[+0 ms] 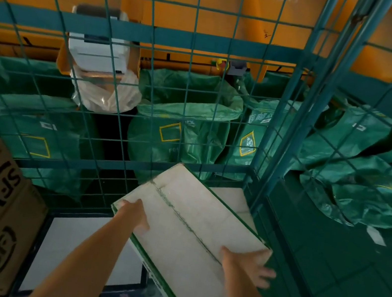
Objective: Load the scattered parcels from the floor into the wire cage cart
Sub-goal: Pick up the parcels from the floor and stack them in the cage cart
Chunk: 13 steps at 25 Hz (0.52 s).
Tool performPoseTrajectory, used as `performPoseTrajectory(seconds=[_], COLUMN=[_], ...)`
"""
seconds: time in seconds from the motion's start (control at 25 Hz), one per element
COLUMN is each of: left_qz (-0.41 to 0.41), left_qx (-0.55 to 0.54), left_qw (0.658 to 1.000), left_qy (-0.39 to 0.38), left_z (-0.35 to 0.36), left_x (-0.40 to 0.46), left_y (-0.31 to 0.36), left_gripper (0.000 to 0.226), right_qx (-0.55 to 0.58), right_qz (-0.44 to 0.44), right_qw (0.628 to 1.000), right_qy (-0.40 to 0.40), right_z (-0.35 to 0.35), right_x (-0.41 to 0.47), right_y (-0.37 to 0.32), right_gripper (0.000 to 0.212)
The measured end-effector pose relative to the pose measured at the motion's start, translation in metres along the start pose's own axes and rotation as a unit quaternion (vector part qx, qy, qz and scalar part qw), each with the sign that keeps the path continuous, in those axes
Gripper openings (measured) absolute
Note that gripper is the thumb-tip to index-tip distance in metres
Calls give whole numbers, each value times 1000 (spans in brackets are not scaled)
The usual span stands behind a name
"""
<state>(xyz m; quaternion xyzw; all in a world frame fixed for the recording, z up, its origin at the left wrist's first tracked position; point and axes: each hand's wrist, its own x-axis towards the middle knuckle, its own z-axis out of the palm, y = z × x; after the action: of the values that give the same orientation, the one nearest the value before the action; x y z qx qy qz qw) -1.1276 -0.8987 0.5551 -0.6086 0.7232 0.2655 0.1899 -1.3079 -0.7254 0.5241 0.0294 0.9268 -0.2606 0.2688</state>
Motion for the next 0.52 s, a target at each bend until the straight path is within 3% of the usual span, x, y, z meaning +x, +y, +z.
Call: performPoseTrajectory(seconds=[0.08, 0.16, 0.24, 0.32, 0.4, 0.44, 0.52], left_qz=[-20, -21, -21, -41, -60, -73, -108], left_qx=[-32, -86, -136, -143, -104, -84, -90], left_qw=[999, 996, 990, 988, 992, 994, 990], left_qy=[5, 18, 43, 49, 24, 11, 7], left_z=[7, 12, 10, 7, 6, 6, 12], left_x=[3, 9, 12, 16, 18, 17, 21], left_y=[-9, -18, -25, -26, -24, -22, -19], left_gripper=[112, 125, 127, 127, 123, 116, 113], right_qx=[164, 189, 150, 118, 73, 28, -42], right_qz=[85, 99, 35, -105, -211, -220, -156], right_qw=[982, 976, 988, 987, 973, 973, 984], right_qy=[-41, -51, -30, -27, -54, -58, -74], right_z=[1, 2, 0, -11, -25, -29, -28], right_x=[2, 6, 9, 15, 21, 26, 32], right_y=[2, 3, -4, -22, -43, -49, -46], right_gripper=[121, 114, 94, 73, 69, 69, 66])
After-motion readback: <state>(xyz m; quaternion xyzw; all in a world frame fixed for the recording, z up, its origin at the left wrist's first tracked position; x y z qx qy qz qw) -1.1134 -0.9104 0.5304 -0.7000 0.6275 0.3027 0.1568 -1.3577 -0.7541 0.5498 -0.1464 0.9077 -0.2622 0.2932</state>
